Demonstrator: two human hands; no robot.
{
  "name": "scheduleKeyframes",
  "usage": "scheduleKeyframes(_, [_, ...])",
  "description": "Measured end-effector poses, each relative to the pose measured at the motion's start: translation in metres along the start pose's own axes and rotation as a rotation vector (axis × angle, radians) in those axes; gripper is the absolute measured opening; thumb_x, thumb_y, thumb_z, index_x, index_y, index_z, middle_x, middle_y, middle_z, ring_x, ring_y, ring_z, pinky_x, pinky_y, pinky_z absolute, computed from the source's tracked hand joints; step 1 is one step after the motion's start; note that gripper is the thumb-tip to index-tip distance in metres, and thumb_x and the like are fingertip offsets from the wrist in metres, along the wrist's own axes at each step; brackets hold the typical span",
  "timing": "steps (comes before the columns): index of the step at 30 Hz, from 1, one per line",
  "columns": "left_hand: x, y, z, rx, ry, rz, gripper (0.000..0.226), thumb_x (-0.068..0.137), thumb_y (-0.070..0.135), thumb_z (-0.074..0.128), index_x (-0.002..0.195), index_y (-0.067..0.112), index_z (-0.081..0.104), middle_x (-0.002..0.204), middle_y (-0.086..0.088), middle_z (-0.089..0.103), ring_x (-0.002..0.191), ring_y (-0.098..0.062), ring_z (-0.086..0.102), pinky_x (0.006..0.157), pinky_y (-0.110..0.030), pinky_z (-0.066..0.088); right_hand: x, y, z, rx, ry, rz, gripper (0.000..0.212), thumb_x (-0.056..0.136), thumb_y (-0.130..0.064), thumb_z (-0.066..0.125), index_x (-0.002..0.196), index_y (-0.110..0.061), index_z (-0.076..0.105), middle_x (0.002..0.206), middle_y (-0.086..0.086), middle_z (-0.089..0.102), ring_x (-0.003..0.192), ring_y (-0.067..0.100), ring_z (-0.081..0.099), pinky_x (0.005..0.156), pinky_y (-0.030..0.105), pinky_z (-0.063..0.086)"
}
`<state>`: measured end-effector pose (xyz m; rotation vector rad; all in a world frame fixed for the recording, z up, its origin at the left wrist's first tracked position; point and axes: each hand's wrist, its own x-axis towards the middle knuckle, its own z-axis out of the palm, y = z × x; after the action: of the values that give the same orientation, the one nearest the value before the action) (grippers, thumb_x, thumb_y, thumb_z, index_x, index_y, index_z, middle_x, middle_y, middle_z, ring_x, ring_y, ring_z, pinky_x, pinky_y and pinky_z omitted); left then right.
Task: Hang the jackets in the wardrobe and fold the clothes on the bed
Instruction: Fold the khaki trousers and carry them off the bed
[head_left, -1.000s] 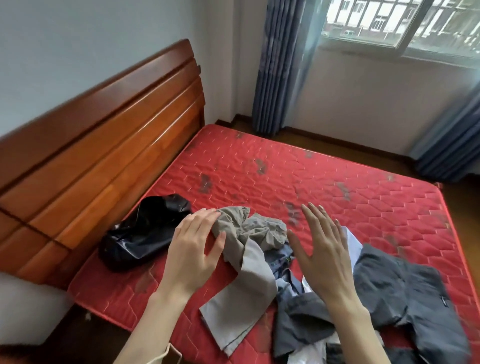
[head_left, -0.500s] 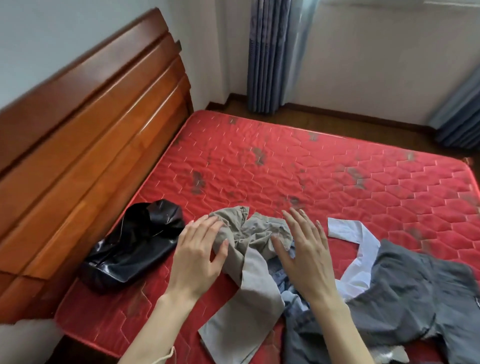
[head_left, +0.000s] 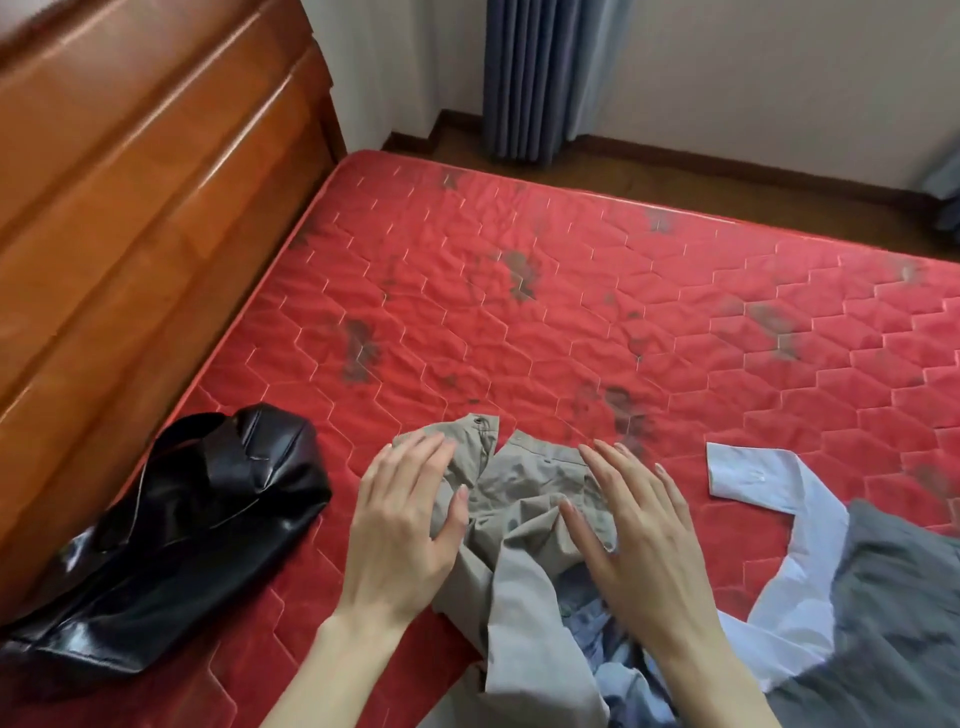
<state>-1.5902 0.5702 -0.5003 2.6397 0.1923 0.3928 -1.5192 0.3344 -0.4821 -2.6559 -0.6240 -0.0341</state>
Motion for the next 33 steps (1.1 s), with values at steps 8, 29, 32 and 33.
scheduleKeyframes(8, [0.009, -0.095, 0.139, 0.027, -0.071, -0.041, 0.049, 0.101, 0.037, 0.05, 0.14, 0.011, 0.063, 0.147, -0.001, 0.06, 0.144, -0.02, 0.048, 0.124, -0.04, 0.029, 0.043, 0.072, 0.143, -0.019, -0.053, 0.025, 0.057, 0.101, -0.052, 0.047, 0.149, -0.02, 0.054, 0.151, -0.003, 0.056, 0.146, 0.017, 0.047, 0.124, 0.044, 0.028])
scheduleKeyframes(29, [0.054, -0.201, 0.246, -0.019, -0.456, -0.846, 0.076, 0.082, 0.046, 0.081, 0.145, 0.021, 0.048, 0.135, -0.013, 0.046, 0.123, -0.039, 0.055, 0.101, -0.044, 0.046, 0.069, 0.156, 0.253, 0.33, -0.148, 0.766, 0.07, 0.085, -0.025, 0.082, 0.146, -0.017, 0.05, 0.137, 0.011, 0.06, 0.127, 0.03, 0.056, 0.104, 0.041, 0.045])
scheduleKeyframes(32, [0.052, -0.196, 0.224, -0.167, -0.511, -0.949, 0.045, 0.072, 0.033, 0.088, 0.102, 0.018, 0.059, 0.112, -0.009, 0.067, 0.102, -0.031, 0.064, 0.083, -0.04, 0.052, 0.066, 0.149, 0.236, 0.327, -0.32, 0.806, 0.04, 0.086, -0.031, 0.079, 0.121, -0.018, 0.063, 0.119, 0.006, 0.07, 0.114, 0.028, 0.064, 0.086, 0.034, 0.045])
scheduleKeyframes(33, [0.051, -0.192, 0.216, -0.24, -0.525, -0.97, 0.044, 0.072, 0.028, 0.089, 0.098, 0.017, 0.055, 0.106, -0.007, 0.068, 0.093, -0.027, 0.064, 0.074, -0.038, 0.051, 0.062, 0.146, 0.229, 0.313, -0.376, 0.78, 0.029, 0.088, -0.032, 0.076, 0.111, -0.021, 0.062, 0.109, 0.001, 0.07, 0.108, 0.027, 0.065, 0.082, 0.034, 0.043])
